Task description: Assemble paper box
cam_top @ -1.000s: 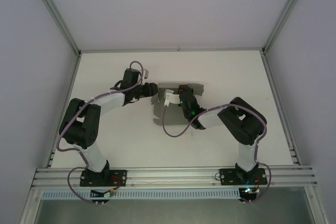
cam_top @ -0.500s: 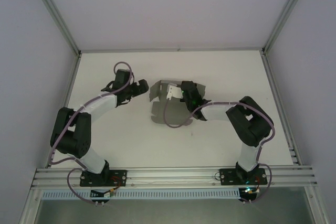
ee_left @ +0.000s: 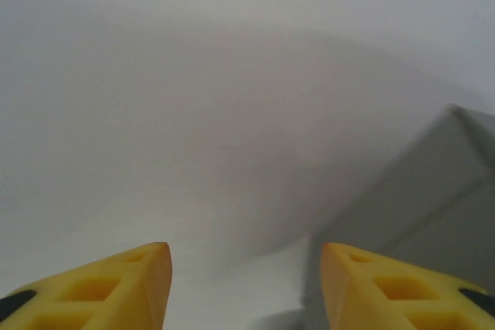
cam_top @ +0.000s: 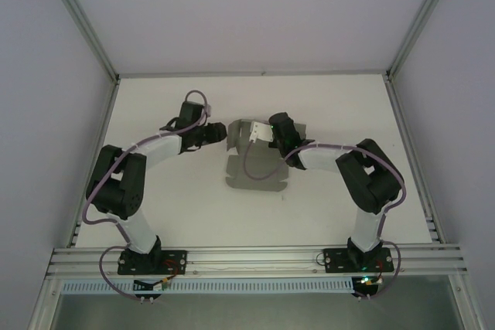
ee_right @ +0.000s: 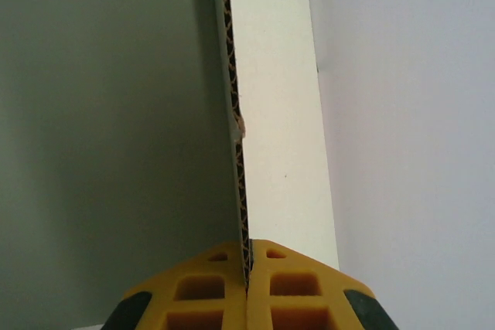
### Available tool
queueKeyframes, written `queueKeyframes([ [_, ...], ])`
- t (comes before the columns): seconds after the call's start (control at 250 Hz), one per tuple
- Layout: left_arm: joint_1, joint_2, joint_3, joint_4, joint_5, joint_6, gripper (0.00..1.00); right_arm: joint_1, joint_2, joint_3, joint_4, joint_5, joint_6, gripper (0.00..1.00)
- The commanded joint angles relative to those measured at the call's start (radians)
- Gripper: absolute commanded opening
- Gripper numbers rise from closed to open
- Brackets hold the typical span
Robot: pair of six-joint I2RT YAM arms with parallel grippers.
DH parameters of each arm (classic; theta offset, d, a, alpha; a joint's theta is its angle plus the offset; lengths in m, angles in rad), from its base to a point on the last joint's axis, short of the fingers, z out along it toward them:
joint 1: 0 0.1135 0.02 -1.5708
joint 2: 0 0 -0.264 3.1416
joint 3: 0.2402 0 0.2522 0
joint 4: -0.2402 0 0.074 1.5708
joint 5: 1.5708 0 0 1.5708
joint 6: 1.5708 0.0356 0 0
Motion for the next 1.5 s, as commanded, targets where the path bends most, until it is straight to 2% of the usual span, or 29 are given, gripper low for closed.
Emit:
queueKeyframes([
  [0.0, -0.027, -0.005, -0.035, 0.092, 0.126, 0.053, 0.47, 0.010, -0.007, -0.045, 0.017, -0.015, 0.019, 0.00],
  [0.299, -0.087, -0.041, -0.151, 0.180, 0.087, 0.109, 0.46, 0.087, -0.044, -0.164, 0.241, 0.116, -0.099, 0.00],
  [0.643, -0.190, -0.060, -0.236, 0.297, -0.099, 0.161, 0.46, 0.183, -0.037, -0.269, 0.526, 0.248, -0.289, 0.00],
  [0.743, -0.202, -0.067, -0.245, 0.309, -0.150, 0.165, 0.47, 0.202, -0.021, -0.288, 0.586, 0.276, -0.319, 0.00],
  [0.802, -0.204, -0.074, -0.258, 0.325, -0.147, 0.172, 0.48, 0.208, -0.010, -0.300, 0.610, 0.288, -0.325, 0.00],
  [0.854, -0.205, -0.088, -0.281, 0.356, -0.119, 0.180, 0.54, 0.215, 0.002, -0.310, 0.633, 0.299, -0.331, 0.00],
  [1.01, -0.211, -0.137, -0.340, 0.384, -0.111, 0.212, 0.60, 0.219, 0.011, -0.325, 0.646, 0.324, -0.326, 0.00],
  [1.122, -0.213, -0.153, -0.344, 0.373, -0.097, 0.222, 0.61, 0.218, -0.005, -0.327, 0.633, 0.320, -0.305, 0.00],
  [1.222, -0.212, -0.157, -0.342, 0.391, -0.081, 0.222, 0.60, 0.219, -0.014, -0.324, 0.617, 0.317, -0.299, 0.00],
  [1.377, -0.214, -0.141, -0.319, 0.406, -0.132, 0.219, 0.59, 0.223, -0.027, -0.321, 0.598, 0.313, -0.276, 0.00],
  [1.497, -0.221, -0.103, -0.306, 0.446, -0.175, 0.224, 0.51, 0.226, -0.053, -0.318, 0.485, 0.297, -0.218, 0.00],
])
